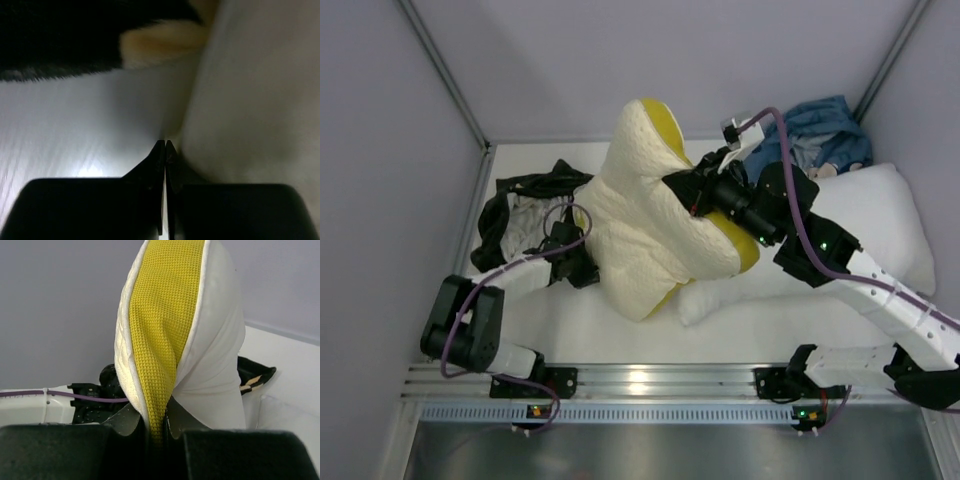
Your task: Remove the pillowcase from the pillow
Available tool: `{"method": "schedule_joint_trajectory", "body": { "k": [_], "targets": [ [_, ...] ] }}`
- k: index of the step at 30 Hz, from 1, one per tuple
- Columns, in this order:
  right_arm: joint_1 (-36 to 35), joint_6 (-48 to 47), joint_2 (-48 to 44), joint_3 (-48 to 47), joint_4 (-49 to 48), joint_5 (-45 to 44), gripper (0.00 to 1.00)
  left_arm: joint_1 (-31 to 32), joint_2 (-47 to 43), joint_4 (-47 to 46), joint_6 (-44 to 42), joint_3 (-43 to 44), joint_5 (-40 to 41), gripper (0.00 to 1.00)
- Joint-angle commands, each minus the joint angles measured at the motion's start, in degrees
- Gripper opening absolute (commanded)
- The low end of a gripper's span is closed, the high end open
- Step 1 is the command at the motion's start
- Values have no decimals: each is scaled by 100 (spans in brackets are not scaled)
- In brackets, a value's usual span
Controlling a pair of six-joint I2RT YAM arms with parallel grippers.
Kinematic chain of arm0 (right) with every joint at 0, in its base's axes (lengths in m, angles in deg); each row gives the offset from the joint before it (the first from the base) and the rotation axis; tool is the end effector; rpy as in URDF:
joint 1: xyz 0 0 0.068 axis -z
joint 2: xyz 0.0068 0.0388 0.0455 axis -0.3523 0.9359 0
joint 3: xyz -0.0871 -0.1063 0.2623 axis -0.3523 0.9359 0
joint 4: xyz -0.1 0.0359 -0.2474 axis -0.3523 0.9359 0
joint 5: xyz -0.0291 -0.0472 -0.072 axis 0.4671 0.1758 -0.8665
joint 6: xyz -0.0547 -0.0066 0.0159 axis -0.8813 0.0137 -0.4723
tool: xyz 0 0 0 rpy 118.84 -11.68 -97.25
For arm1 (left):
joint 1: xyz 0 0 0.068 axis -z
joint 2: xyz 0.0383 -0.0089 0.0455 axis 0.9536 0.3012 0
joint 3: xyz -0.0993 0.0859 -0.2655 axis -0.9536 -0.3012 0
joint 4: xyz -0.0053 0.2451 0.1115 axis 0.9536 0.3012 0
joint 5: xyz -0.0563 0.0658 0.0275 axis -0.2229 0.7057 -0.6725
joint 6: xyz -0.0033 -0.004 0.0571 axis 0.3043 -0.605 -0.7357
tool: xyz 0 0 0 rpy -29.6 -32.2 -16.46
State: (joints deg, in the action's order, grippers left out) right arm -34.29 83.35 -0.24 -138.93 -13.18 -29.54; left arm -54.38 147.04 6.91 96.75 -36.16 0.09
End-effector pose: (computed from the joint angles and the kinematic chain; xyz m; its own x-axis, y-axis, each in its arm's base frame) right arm 0.1422 0.1894 0.5141 -0.1841 0.2428 -0.9524 -0.6734 0.6747 0.3022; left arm 0.2448 -0.0846 0.1759 -0.7822 -0.5672 -0.2578 -0.4090 0.7796 -0.4743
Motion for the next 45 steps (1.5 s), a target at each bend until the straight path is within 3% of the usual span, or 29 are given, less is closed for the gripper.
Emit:
{"method": "schedule_joint_trajectory", "body": {
  "k": [1, 3, 7, 8, 13, 21, 24, 27, 28, 31, 37, 45],
  "targets": [
    [77, 296, 55, -14, -569, 127, 0, -270, 736, -1323, 483, -232, -390, 0],
    [156, 340, 126, 3, -560, 153, 0, -507, 1238, -1246, 379, 39, -251, 0],
    [350, 480, 143, 117, -473, 224, 0, -1148, 2495, -1157, 62, 1197, -742, 0],
    [385, 524, 109, 144, -428, 163, 0, -1315, 2620, -748, 35, 1488, -569, 0],
    [385, 743, -207, 503, -42, 171, 0, -1396, 3113, 380, -342, 3387, -224, 0],
    [-115, 1535, -1087, 2427, -155, 813, 0, -1422, 3939, 2199, -1001, 6403, 803, 0],
    [-616, 1728, -1254, 3288, -470, 374, 0, -1413, 3520, 2227, -1081, 6265, 1032, 0],
    [-1265, 2000, -1272, 3975, -997, 23, 0, -1369, 2844, 2235, -1203, 5844, 1287, 30],
    [-1667, 2097, -1185, 4115, -1112, -291, 0, -1326, 2658, 2261, -1265, 5737, 1331, 54],
    [-2223, 2246, -834, 4432, -1481, -733, 0, -1194, 1613, 2271, -1371, 5072, 1358, 70],
    [-2190, 2247, 237, 4311, -2097, -761, 0, -676, -539, 2270, -1275, 3866, 1218, 78],
    [-1339, 2098, 1707, 3467, -2406, 188, 0, -332, -1834, 2367, -959, 2776, 261, 79]
  ]
}}
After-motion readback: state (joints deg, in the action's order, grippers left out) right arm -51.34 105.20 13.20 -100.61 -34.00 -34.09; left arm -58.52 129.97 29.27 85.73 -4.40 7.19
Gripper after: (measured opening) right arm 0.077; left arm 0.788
